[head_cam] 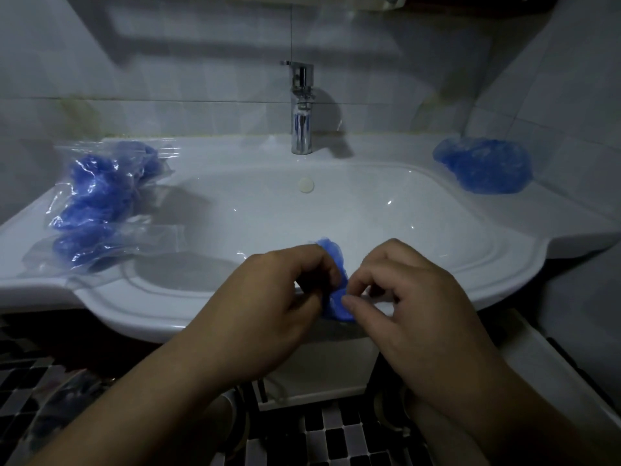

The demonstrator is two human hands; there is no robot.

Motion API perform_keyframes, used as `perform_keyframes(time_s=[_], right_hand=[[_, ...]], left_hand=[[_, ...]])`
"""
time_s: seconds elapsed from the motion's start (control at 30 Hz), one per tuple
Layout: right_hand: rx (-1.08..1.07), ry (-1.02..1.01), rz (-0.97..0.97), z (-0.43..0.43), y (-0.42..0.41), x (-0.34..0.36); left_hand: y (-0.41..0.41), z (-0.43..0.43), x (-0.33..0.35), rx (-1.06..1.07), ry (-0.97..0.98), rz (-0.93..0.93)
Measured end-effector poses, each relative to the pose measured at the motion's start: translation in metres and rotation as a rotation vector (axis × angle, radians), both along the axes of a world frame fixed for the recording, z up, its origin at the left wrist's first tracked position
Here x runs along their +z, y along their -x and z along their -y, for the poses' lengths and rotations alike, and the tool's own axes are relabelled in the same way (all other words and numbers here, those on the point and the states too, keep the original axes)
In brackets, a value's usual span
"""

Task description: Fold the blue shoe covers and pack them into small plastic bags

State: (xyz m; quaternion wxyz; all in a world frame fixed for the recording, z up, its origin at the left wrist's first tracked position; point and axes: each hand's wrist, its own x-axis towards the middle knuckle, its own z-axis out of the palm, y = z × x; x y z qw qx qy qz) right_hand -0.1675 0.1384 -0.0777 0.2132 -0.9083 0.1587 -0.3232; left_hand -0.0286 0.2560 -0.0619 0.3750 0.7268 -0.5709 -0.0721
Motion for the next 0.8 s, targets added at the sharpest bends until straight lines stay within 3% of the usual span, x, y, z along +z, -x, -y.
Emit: perform_keyframes(time_s=[0.27, 0.47, 0.63, 0.8], right_hand=[[0.126, 0.086, -0.102, 0.005, 0.01, 0.004], [0.2, 0.058, -0.101, 0.006, 0.018, 0.013], [0.142, -0.051, -0.067, 0.006, 0.011, 0.01], [0.046, -0.111, -0.031, 0.001, 0.005, 0.006]], left_hand=[[-0.001, 0.0, -0.002, -0.004, -0.011, 0.135], [-0.001, -0.004, -0.003, 0.025, 0.017, 0.114], [-0.001, -0.004, 0.0, -0.041, 0.033, 0.066], [0.004, 0.002, -0.003, 0.105, 0.043, 0.052]])
